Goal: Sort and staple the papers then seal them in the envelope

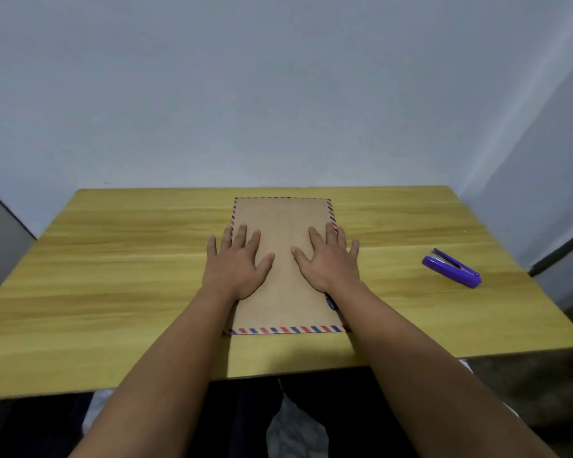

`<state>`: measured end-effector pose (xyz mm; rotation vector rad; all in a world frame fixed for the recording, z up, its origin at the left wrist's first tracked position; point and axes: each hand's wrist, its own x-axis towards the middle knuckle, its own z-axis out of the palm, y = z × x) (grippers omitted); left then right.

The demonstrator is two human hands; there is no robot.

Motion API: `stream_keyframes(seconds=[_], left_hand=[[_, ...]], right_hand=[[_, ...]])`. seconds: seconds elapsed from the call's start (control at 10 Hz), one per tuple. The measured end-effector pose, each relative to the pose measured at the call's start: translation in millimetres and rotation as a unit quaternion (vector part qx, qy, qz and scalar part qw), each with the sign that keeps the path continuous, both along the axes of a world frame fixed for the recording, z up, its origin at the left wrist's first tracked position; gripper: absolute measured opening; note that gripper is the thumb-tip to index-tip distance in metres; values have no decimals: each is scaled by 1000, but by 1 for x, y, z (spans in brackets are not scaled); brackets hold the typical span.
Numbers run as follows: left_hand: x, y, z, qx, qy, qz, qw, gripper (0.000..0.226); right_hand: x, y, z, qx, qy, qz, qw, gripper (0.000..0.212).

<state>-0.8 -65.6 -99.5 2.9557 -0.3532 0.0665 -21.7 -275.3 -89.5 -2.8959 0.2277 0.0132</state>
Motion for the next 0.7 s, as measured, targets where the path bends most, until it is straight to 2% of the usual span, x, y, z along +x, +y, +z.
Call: stream_keyframes(seconds=[0.4,0.5,0.6,0.7], left_hand=[[3,-2,4,5,20,1,1000,78],[-1,-3,16,0,34,6,999,77],[-22,-10,36,-93,-38,10,995,68],[-69,-22,53,-298,-146,-137,933,48]], right_hand=[[7,-1,1,5,3,3,1000,81],[2,-3,14,50,7,-2,999,84],[-10,-7,38,152,-62,-22,986,79],[-27,-11,89,326,-247,7,912,58]])
